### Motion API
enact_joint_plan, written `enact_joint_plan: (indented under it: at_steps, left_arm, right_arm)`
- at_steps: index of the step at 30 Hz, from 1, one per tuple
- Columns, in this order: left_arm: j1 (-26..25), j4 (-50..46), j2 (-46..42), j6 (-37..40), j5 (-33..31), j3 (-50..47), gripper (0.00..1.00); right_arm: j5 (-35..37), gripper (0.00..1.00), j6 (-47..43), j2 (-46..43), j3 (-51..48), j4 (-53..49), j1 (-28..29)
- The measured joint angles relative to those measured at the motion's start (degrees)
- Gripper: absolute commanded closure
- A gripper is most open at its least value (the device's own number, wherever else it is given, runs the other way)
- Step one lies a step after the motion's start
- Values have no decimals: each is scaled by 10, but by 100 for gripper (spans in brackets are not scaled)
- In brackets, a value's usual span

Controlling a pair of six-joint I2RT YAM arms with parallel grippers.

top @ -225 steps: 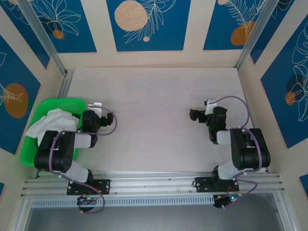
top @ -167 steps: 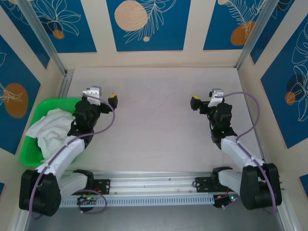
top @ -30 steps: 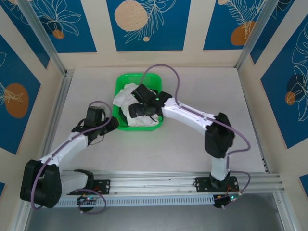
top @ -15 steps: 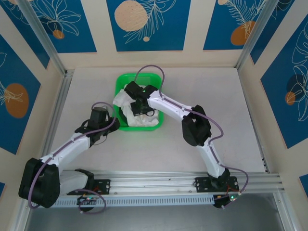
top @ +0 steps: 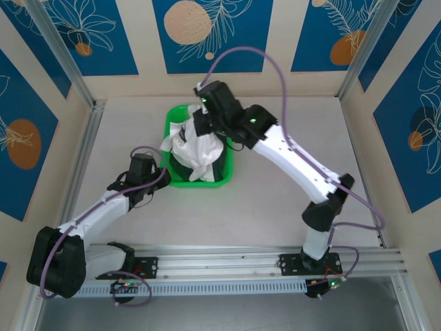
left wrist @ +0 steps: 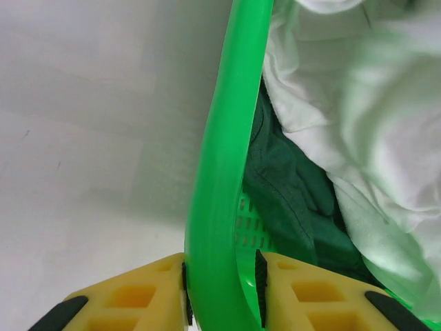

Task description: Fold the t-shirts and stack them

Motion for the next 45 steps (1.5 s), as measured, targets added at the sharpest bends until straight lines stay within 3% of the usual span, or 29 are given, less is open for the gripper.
enact_joint_plan:
  at_steps: [8, 16, 22, 34, 45]
  left_arm:
    - [-1, -1, 0, 0, -8, 0, 61]
    - [-1, -3, 0, 2, -20, -1, 56]
    - [-1, -3, 2, 2, -25, -1, 54]
    - [-1, -10, 1, 6, -44, -1, 38]
    - [-3, -19, -12, 21, -56, -1, 11]
  right_arm:
    - [111, 100, -65, -225, -108, 98, -19]
    - [179, 100, -75, -396, -217, 139, -103]
    - [182, 100, -87, -408, -181, 141, -133]
    - [186, 100, -108, -367, -129, 138, -191]
    - [189, 100, -95, -368, -149, 117, -235]
